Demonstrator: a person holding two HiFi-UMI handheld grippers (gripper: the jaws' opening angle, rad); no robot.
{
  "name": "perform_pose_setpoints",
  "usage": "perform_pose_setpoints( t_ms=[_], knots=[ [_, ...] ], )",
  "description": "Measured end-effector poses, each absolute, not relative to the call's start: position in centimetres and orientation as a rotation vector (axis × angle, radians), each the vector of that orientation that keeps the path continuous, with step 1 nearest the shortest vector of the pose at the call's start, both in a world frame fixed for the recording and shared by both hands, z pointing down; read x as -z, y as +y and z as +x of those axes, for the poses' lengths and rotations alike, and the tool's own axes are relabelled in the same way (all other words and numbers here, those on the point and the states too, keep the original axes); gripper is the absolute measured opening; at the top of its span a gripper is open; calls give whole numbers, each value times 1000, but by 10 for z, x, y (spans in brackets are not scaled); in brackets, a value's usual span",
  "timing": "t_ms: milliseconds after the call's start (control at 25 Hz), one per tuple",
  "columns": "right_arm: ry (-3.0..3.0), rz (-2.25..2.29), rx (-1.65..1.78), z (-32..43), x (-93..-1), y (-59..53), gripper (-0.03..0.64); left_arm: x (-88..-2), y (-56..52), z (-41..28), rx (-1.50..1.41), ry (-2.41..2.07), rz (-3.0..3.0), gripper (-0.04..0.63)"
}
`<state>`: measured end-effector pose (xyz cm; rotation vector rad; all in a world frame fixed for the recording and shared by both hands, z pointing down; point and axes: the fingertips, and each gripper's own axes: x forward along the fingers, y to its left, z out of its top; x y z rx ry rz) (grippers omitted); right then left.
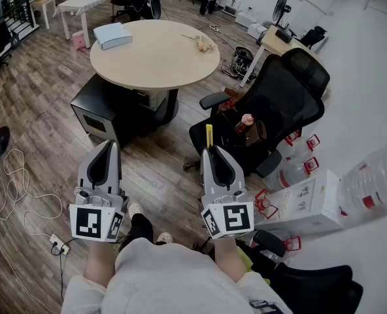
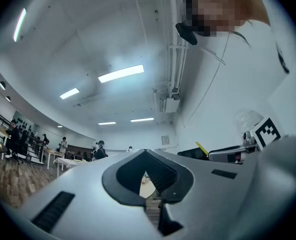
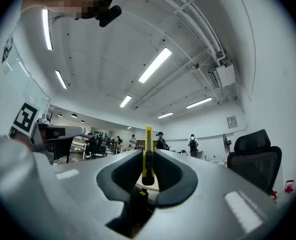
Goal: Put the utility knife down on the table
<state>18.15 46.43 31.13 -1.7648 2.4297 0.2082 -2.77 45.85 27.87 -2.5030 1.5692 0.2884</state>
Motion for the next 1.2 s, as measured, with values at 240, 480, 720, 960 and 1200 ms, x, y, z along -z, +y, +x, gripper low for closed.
perform_pose_setpoints(
  t_ms=[240,480,720,960,1200],
  knots=[
    [2427,-1768,-196,171,-313,452,74,-279,446,-37,-287,1568,-2508,8],
    [2422,-1777,-188,162,-314,430,74,-280,425,-47,-284,1570,-2513,8],
    [2390,-1797,-177,152,-307,392,74,-276,386,-62,-276,1545,-2505,8],
    [2390,-1790,-191,128,-300,344,74,-270,335,-88,-293,1557,-2488,8],
    [2374,-1794,-206,109,-297,298,74,-263,288,-110,-306,1549,-2482,8]
  ],
)
